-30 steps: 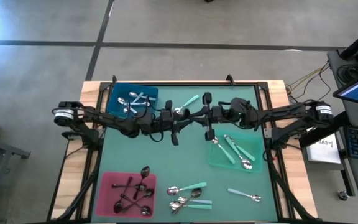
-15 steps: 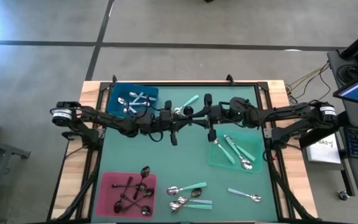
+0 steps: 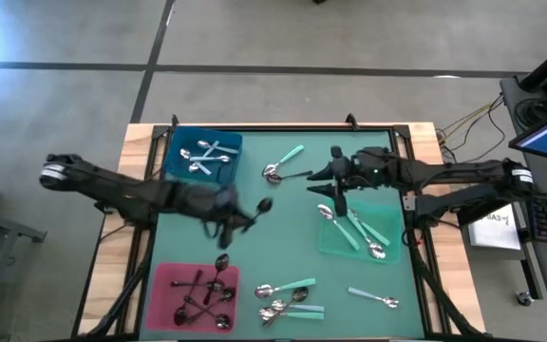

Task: Sort silverware by color (type)
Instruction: Put the top black spoon into the pink bin

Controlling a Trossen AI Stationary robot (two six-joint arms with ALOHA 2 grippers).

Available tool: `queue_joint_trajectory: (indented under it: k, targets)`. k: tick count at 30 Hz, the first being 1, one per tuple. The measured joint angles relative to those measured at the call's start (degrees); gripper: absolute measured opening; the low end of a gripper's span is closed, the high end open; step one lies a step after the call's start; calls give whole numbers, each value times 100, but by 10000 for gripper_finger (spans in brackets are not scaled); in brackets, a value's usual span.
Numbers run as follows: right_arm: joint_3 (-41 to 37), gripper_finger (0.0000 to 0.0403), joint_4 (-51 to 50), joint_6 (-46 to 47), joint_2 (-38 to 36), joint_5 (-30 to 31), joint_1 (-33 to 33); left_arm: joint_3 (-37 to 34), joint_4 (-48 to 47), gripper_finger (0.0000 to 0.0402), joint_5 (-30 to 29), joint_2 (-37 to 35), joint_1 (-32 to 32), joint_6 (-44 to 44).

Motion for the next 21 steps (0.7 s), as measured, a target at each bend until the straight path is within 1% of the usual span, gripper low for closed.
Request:
queue_joint_trajectory:
  k: [3, 5, 7, 9, 12, 14, 15, 18, 21]
  targets:
    - [0, 122, -174, 176, 175, 83, 11, 0, -1207, 0, -285, -397, -836, -1239]
    - [-3, 118, -172, 172, 343, 97, 8, 0, -1635, 0, -467, -535, -1450, -1909]
    - [-5, 116, -154, 147, 514, 210, 8, 13, -1864, 0, -543, -584, -2059, -2534]
    - [-5, 116, -153, 12, 664, 529, 8, 15, -1977, 0, -548, -564, -2608, -3113]
    - [-5, 118, -154, -171, 933, 1366, 6, 15, -2183, 0, -519, -473, -3232, -4075]
    - [-5, 117, -157, -327, 1128, 1731, -22, 3, -2393, 0, -468, -379, -3512, -4673]
    - [-5, 116, -157, -353, 1227, 1802, -49, 0, -2485, 0, -462, -338, -3609, -4912]
    - [-5, 114, -154, -329, 1512, 1811, -192, 0, -2573, 0, -466, -211, -3731, -5440]
    - [-5, 115, -149, -249, 1789, 1778, -351, 12, -2599, 1, -386, -82, -3729, -5631]
